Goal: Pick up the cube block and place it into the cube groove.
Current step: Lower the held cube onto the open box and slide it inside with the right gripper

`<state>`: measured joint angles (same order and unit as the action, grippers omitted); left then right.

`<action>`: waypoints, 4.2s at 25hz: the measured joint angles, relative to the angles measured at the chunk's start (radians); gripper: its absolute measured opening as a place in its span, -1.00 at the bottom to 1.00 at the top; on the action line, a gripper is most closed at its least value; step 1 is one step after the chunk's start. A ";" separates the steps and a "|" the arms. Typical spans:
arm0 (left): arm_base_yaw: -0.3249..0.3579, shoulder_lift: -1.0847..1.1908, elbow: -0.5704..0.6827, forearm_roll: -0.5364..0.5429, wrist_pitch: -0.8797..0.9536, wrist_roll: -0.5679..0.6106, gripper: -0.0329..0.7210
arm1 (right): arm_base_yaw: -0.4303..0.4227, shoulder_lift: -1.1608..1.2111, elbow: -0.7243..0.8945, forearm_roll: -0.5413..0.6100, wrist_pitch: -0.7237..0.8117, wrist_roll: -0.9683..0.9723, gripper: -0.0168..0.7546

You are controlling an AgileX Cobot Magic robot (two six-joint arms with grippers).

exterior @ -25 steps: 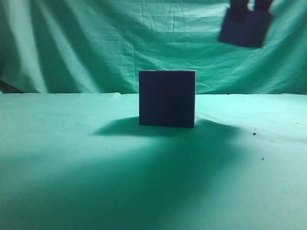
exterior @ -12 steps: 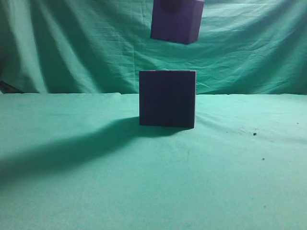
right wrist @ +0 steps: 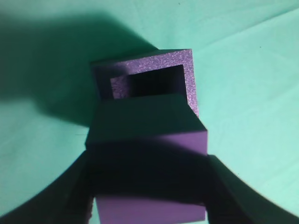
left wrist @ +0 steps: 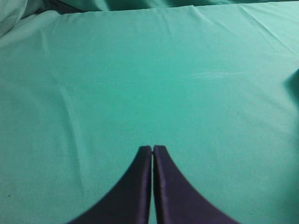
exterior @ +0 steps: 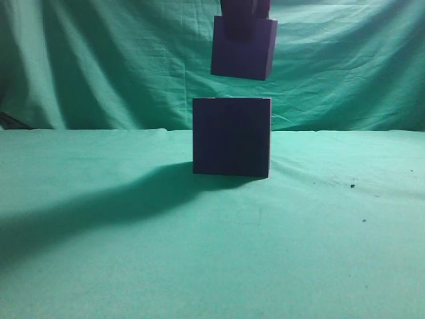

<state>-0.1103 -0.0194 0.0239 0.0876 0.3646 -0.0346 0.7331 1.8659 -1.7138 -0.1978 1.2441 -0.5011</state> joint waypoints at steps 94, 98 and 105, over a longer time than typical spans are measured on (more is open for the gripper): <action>0.000 0.000 0.000 0.000 0.000 0.000 -0.91 | -0.038 0.135 -0.010 0.098 -0.024 -0.173 0.14; 0.000 0.000 0.000 0.000 0.000 0.000 -0.91 | -0.038 0.136 -0.010 0.096 -0.022 -0.169 0.40; 0.000 0.000 0.000 0.000 0.000 0.000 -0.91 | -0.038 0.136 -0.071 0.050 -0.021 -0.082 0.82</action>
<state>-0.1103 -0.0194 0.0239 0.0876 0.3646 -0.0346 0.6948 2.0020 -1.7845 -0.1478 1.2229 -0.5829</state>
